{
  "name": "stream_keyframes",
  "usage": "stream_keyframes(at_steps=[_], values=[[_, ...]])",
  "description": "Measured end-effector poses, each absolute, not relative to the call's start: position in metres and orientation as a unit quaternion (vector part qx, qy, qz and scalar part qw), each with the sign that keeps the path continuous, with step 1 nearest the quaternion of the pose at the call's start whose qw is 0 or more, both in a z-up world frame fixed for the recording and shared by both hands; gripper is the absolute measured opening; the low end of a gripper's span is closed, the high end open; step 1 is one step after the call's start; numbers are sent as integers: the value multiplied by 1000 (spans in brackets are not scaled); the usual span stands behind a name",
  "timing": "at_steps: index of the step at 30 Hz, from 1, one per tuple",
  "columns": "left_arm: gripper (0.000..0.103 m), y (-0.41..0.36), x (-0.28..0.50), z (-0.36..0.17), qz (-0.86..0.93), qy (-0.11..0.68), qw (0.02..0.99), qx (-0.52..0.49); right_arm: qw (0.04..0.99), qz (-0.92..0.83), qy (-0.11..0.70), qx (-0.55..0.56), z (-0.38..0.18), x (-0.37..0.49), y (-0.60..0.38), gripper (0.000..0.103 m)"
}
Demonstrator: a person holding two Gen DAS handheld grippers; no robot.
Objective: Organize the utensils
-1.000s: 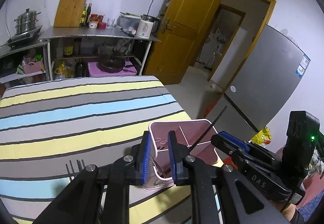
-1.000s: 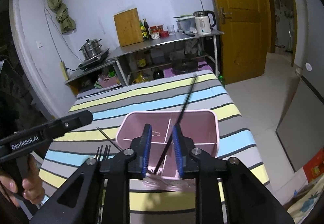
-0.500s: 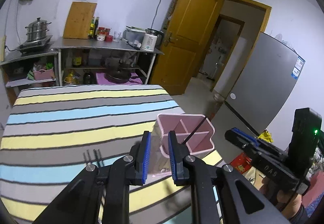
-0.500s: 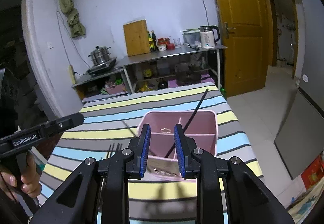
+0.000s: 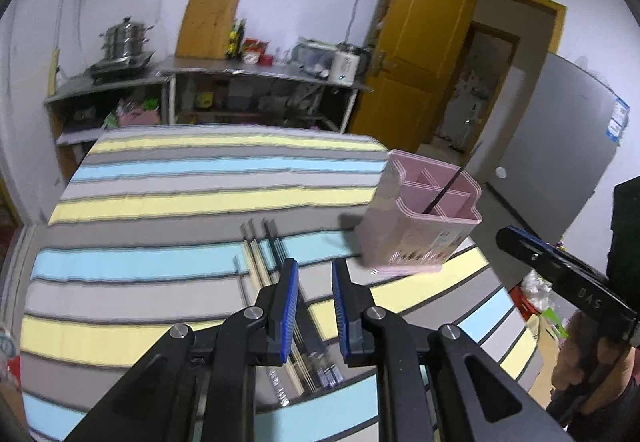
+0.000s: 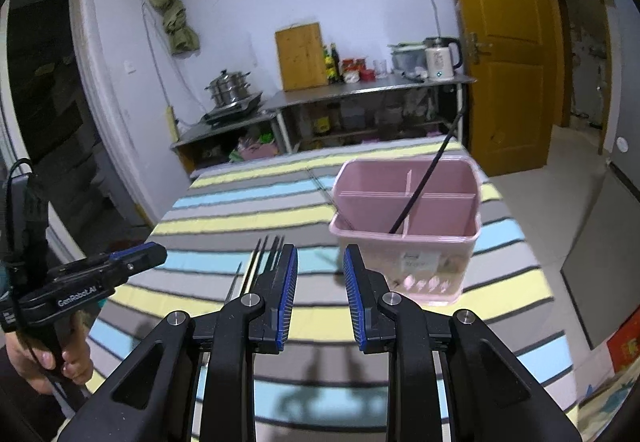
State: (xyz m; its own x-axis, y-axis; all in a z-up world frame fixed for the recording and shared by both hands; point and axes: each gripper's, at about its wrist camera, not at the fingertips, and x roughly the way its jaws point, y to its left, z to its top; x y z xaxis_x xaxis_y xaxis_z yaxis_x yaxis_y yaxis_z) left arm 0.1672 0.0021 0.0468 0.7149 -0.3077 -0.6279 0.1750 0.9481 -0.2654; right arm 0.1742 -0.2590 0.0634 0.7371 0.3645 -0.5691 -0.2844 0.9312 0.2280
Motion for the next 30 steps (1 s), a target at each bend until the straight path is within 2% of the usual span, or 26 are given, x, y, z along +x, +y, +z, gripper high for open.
stream_keyframes(at_steps=[7,18,30], values=[[16,16,172,12,-107,384,911,-107,915,196,349,56,37,178,-236,25],[17,20,223,-55,-74,443,887,-111,887,217,407,31,-17,196,-200,25],[17,15,256,-83,-64,460,881,-88,871,221,438,21,-49,231,-172,24]])
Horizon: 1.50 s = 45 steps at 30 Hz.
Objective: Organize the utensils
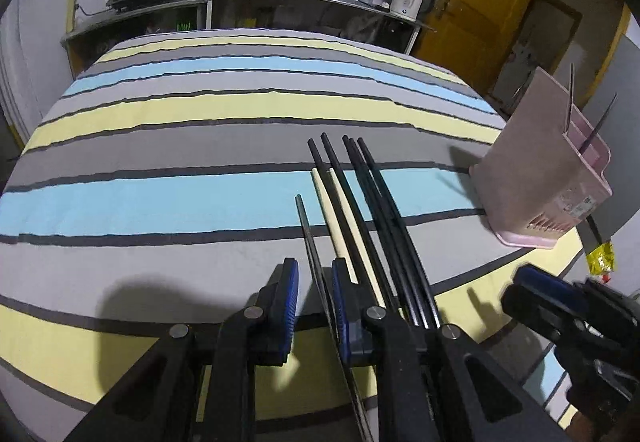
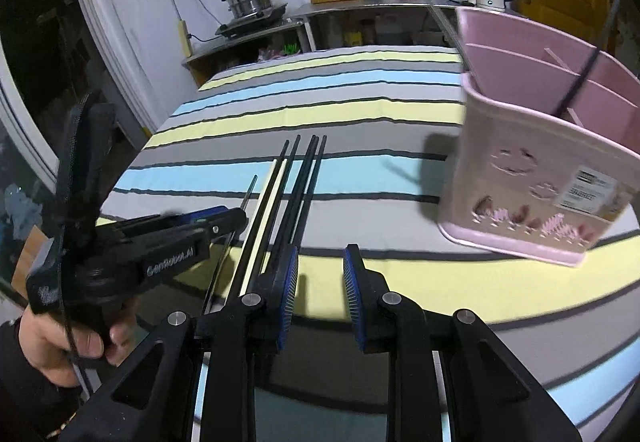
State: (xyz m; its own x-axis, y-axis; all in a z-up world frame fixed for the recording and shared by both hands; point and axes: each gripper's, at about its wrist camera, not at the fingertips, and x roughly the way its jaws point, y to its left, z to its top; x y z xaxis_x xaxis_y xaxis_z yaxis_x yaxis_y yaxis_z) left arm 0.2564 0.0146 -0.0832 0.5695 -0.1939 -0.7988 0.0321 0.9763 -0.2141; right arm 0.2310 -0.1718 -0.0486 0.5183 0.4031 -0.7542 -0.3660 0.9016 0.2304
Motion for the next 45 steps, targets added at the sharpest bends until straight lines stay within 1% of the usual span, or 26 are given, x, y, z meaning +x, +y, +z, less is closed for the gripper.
stream_keyframes(at_steps=[2,6,13,22,35,36,39,45], values=[[16,15,257,-84,-62,457,884,-79,869,221,442,20,-53,239,-165,24],[10,19,256,-83,-59,456,885,-75,865,221,451,18,-64,256,-152,24],[10,32,254,-83,-51,455,886,-79,859,216,464,17,-77,280,-140,23],[10,41,265,-84,-55,462,878,-115,859,211,466,3,-83,293,-130,20],[10,35,279,-85,-51,469,876,-102,858,194,475,-25,-82,302,-121,20],[10,34,279,-85,-49,469,876,-100,858,193,475,-29,-82,303,-120,19],[10,29,279,-85,-43,471,877,-85,860,188,473,-41,-83,303,-117,8],[5,31,279,-82,-49,478,872,-93,855,200,477,-27,-78,301,-120,5]])
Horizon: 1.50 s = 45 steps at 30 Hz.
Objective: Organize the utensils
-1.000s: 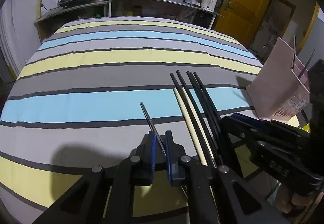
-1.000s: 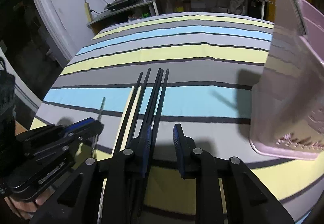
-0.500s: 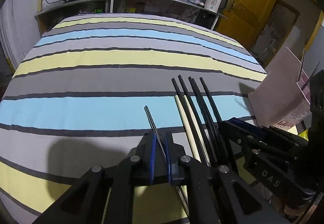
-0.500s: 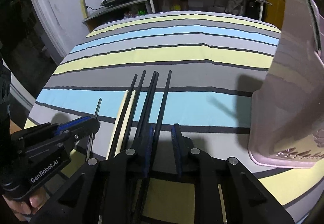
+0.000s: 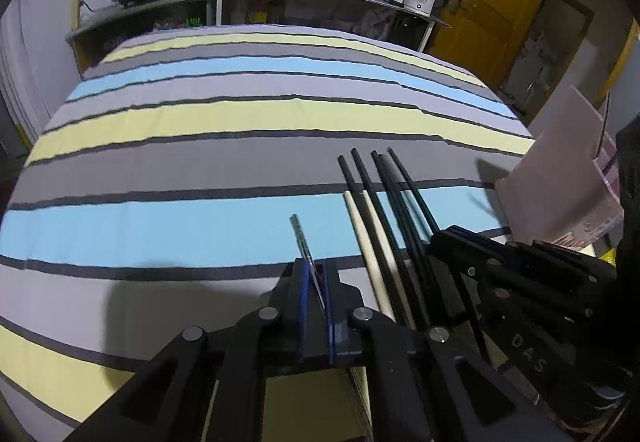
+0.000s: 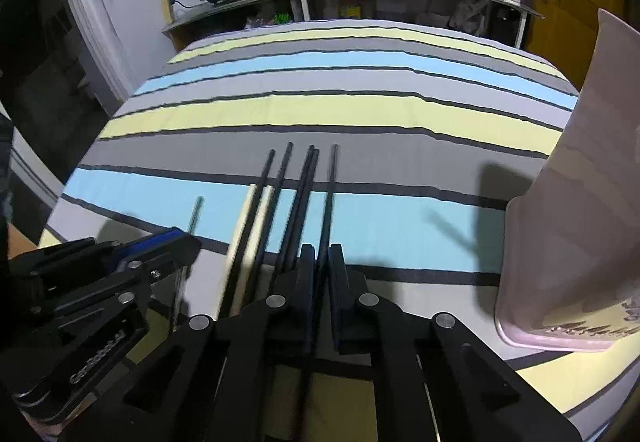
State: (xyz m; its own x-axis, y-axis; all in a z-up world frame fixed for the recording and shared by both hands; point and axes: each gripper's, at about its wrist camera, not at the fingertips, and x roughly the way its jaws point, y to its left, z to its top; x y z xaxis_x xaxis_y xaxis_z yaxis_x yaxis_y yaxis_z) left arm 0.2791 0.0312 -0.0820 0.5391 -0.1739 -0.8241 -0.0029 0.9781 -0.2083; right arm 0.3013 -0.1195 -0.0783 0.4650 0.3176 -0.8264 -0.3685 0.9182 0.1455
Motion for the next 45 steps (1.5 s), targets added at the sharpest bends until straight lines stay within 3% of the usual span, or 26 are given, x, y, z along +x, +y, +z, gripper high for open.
stream_keyframes(at_steps=[23,45], values=[[4,24,202,54,-123,370,916,-99,896,241,372,21,34,226,-160,5],[4,-38,193,105,-204,354,908,-91,924,196,322,69,82,190,-240,5]])
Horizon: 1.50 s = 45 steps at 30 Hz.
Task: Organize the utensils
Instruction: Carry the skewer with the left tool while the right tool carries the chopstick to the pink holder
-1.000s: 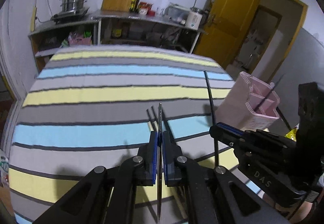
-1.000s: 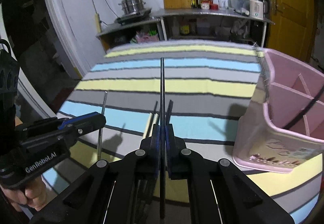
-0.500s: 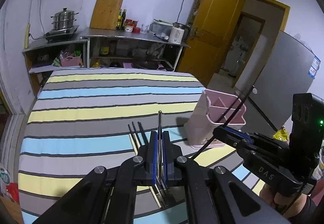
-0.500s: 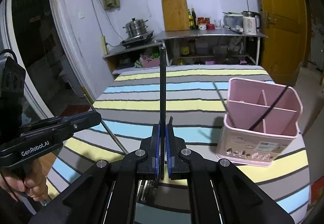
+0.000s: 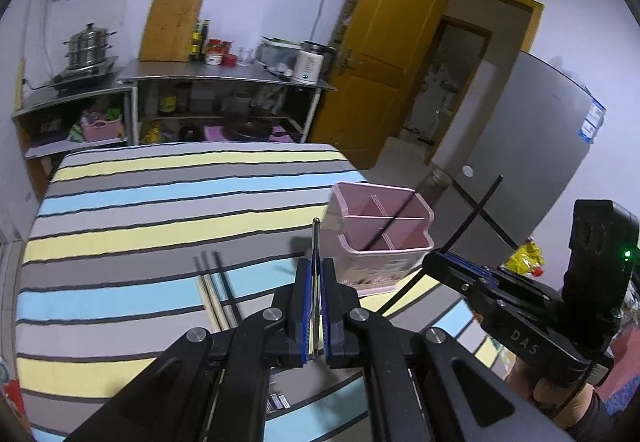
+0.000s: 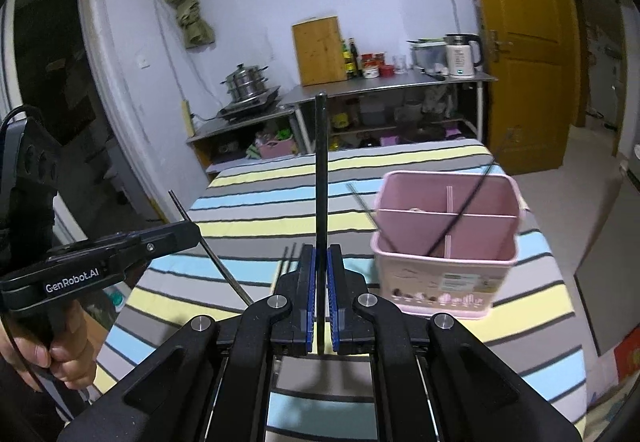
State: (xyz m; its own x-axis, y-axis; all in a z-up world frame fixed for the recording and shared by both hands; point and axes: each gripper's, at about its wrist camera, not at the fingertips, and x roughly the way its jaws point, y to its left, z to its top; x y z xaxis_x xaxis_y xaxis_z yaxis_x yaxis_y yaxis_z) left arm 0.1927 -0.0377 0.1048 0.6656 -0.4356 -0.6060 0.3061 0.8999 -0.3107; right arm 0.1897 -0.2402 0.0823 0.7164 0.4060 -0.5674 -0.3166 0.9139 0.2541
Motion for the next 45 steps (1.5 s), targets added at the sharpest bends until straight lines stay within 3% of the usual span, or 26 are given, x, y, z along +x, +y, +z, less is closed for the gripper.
stream_keyframes(at_steps=[19,45], values=[[4,-105,259,183,-253,286,921,-80,959,124,231,112,148,217,-319,5],[4,-127,337,70,-239,372,894,-71,928,109,336,119,51,276,-309,5]])
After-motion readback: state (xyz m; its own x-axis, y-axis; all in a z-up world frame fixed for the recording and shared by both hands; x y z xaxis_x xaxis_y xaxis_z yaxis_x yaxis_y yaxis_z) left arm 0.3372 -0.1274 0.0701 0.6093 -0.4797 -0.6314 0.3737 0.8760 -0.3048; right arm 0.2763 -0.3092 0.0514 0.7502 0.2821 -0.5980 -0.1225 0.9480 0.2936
